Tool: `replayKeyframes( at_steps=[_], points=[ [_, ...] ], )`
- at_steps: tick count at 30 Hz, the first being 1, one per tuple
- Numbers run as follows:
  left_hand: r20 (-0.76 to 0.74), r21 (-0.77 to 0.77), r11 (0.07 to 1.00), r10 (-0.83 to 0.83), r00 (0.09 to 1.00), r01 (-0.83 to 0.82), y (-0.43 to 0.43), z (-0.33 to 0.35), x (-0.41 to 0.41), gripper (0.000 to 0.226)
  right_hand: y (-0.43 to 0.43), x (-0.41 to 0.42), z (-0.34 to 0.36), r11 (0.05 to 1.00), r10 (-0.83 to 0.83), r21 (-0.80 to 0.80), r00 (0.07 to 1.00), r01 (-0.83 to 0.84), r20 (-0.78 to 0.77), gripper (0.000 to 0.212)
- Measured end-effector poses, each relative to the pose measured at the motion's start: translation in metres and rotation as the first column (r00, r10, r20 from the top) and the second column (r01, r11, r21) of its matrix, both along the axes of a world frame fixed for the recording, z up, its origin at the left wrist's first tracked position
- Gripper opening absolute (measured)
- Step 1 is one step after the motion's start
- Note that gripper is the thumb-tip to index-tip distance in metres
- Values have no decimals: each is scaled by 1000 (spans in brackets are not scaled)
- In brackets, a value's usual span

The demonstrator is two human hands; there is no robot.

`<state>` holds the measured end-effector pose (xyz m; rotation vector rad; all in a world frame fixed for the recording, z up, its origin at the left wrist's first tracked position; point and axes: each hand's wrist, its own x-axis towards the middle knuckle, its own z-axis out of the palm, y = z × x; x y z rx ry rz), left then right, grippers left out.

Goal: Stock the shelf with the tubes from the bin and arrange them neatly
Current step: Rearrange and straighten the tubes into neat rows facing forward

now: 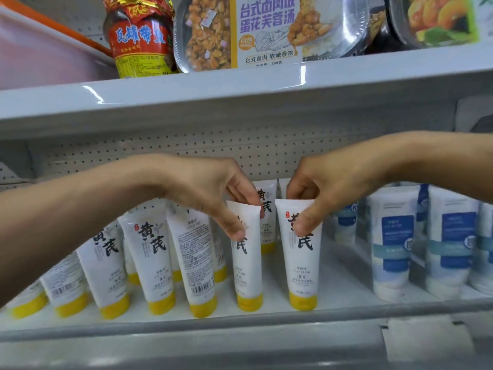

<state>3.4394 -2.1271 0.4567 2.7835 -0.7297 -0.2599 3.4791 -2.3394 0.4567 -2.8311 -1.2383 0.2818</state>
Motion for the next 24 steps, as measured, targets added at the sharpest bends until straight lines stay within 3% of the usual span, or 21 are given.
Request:
replayKeyframes(
  at_steps=[4, 8, 12, 16, 24],
  points=[
    [55, 27, 999, -26, 998, 25, -7, -11, 6, 19, -1, 2, -13, 1000, -12, 23, 1000, 12, 5, 15],
    [99, 61, 998, -7, 995, 1, -14, -15, 11, 15, -9, 3, -14, 1000, 11, 24, 1000, -11, 7, 8],
    [54, -29, 999, 42, 998, -41, -28, -19, 11, 17, -18, 5, -13, 1000, -5, 10, 1000, 5, 25, 11],
    [62, -95, 994, 59, 996, -53, -43, -23, 14, 5, -23, 8, -13, 1000, -9, 4, 998, 9, 56, 19],
    [49, -118, 988, 104, 993, -98, -46, -25, 16, 12, -26, 10, -13, 1000, -12, -11, 996, 13, 85, 21]
  ],
)
